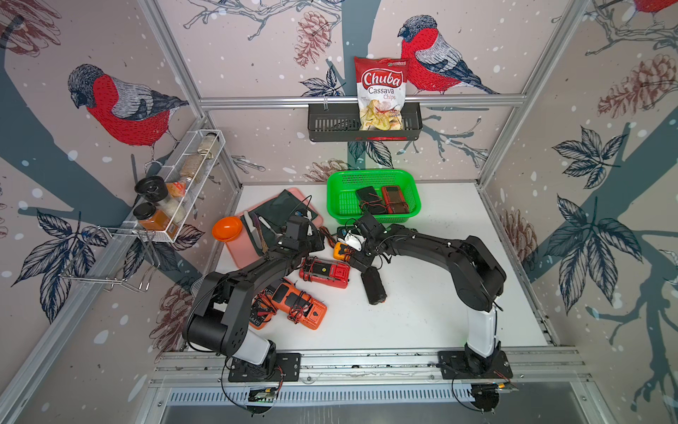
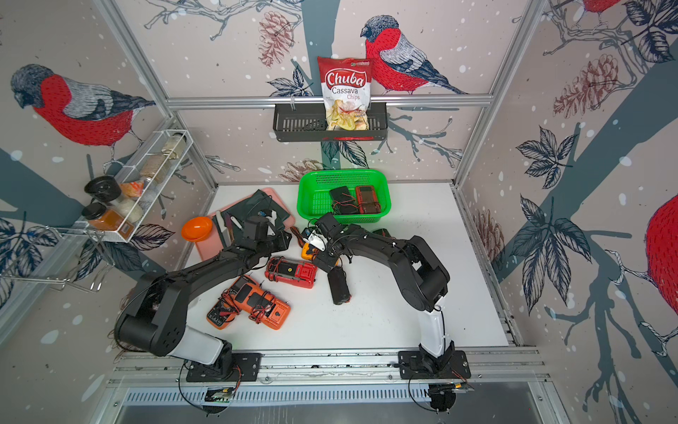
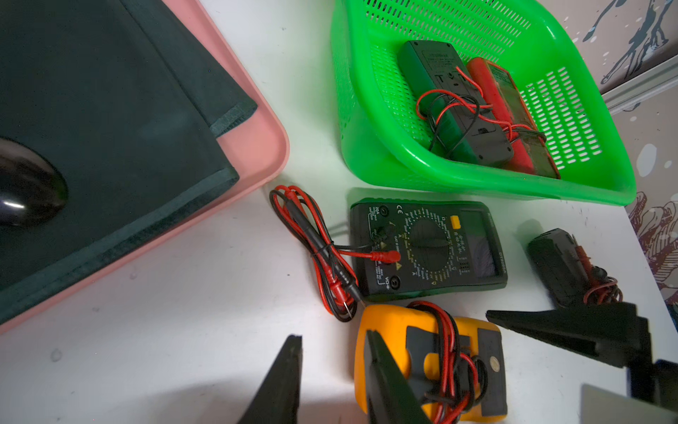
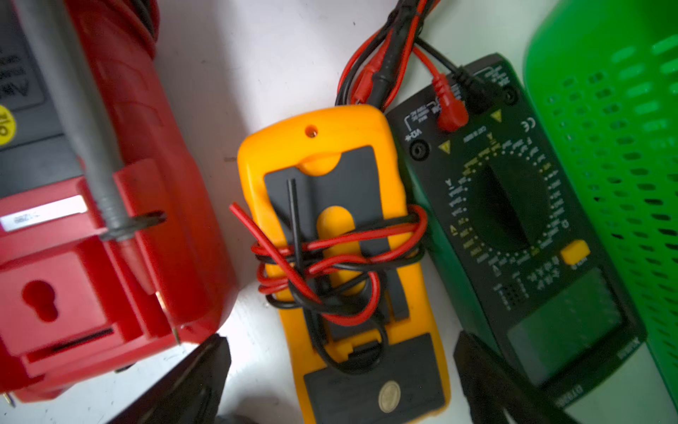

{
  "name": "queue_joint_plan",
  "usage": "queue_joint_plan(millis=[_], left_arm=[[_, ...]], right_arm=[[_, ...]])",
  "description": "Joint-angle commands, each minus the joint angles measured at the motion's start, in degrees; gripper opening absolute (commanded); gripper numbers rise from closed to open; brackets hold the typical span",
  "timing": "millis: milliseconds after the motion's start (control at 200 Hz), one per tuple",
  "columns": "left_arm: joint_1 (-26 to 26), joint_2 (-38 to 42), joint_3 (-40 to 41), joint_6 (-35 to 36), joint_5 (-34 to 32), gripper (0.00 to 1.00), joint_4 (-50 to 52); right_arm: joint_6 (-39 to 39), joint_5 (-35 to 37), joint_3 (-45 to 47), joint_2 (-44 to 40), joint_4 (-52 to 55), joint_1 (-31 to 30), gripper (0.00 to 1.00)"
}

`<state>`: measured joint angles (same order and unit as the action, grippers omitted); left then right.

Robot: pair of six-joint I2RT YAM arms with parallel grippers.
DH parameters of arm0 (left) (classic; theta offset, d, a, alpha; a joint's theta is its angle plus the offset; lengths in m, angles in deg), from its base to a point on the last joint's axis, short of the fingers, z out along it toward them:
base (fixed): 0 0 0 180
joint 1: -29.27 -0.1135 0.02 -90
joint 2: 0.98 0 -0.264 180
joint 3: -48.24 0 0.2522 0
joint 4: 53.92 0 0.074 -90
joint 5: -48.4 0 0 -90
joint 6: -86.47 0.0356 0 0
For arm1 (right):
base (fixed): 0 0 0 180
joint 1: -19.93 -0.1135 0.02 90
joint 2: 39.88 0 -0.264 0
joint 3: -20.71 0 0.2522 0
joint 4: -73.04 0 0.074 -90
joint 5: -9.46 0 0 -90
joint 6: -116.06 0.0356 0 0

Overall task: Put the multimeter into the basket
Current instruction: Pick up the multimeter from the center of the board.

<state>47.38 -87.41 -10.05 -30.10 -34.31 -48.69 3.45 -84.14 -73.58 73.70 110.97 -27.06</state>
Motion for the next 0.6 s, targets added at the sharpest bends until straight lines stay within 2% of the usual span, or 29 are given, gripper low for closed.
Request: queue_joint_plan(millis=[0,365,595], left_arm=[[-0.13,0.34,0.17,0.46,-0.48,0.33,-0.29],[-0.38,0.61,0.63,0.36,-0.61,0.33,-0.32],[-0.62,0.54,0.81,0.37,-0.61,0.33,-0.35]], right_arm=[[-2.14,-0.51,-1.17,1.24,1.37,0.22,1.0],[-4.46,-2.38,-9.6,7.54,6.07,0.87,1.0],[-3.93,-3.66,-9.92,9.45,7.6,-0.2,1.0]])
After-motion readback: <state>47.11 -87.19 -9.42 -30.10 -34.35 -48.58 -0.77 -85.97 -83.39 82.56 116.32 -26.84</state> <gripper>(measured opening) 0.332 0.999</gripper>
